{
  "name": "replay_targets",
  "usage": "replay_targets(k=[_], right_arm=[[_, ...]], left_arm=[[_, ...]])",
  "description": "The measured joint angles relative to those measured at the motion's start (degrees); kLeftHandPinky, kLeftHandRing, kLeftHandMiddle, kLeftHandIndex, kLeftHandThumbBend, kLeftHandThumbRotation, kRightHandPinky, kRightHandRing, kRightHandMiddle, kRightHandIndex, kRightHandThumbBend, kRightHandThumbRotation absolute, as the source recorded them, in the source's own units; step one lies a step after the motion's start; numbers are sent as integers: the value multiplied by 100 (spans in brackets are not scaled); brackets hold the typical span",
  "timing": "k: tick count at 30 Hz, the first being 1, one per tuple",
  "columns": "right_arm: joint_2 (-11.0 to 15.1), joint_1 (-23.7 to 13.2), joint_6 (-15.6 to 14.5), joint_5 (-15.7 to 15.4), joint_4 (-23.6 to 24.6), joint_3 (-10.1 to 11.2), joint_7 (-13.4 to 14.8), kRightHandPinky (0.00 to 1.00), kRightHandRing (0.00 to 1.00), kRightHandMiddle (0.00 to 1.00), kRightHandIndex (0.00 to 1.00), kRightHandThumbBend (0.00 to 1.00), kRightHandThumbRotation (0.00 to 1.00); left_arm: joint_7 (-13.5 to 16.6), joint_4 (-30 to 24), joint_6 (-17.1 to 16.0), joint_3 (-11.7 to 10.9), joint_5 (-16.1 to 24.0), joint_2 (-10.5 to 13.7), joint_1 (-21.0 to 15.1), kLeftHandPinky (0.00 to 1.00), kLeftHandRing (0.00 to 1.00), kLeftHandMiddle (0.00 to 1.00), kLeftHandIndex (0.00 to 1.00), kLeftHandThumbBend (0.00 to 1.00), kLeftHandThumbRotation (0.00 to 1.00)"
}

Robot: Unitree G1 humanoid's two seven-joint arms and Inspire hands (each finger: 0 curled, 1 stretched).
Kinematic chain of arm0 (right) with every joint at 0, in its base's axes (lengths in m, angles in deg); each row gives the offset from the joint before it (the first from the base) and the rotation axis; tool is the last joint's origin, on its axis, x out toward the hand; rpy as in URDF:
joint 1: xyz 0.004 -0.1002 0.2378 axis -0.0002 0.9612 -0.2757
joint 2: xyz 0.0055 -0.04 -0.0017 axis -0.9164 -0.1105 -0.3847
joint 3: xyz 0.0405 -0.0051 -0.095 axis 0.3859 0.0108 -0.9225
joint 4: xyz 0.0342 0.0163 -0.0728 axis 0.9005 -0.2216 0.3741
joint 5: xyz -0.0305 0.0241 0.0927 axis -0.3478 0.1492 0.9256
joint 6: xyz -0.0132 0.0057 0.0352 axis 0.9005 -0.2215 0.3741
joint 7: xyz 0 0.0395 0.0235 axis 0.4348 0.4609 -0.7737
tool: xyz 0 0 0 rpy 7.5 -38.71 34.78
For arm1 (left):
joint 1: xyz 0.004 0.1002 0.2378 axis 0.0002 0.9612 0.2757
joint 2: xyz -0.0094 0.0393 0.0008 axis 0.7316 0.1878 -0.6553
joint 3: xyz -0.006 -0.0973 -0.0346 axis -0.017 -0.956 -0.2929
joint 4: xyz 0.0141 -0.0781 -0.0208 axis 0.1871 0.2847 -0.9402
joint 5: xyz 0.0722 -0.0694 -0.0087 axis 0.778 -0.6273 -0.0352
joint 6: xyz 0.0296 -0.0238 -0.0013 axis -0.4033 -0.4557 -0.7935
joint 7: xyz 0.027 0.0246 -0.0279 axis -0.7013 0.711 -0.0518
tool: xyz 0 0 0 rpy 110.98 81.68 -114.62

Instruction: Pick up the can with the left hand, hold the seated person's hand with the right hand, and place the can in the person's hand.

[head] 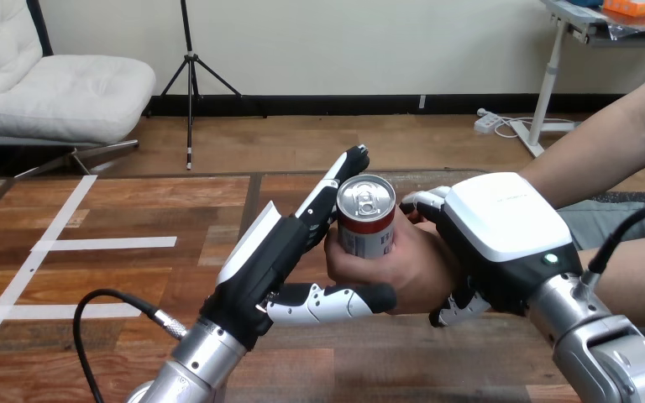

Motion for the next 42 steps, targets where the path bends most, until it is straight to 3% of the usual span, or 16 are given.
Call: replay_targets(k=[12,24,33,42], right_arm=[[-85,304,-44,98,183,32,303,73,81,81,80,98,0],[-387,717,-148,298,330,186,592,77,84,83,82,95,0],[-704,1131,-102,582,449,301,1171,79,85,83,83,93,0],[-1005,1514,228,1022,465,444,1915,80,86,85,84,87,0]], left_arm=[[52,14,-56,-4,53,20,58,100,100,100,100,100,58],[122,82,-179,-33,51,38,166,100,100,100,100,100,58],[121,337,-382,-85,-79,69,210,100,100,100,100,100,59],[0,516,-406,-146,-465,103,253,100,100,100,100,100,58]])
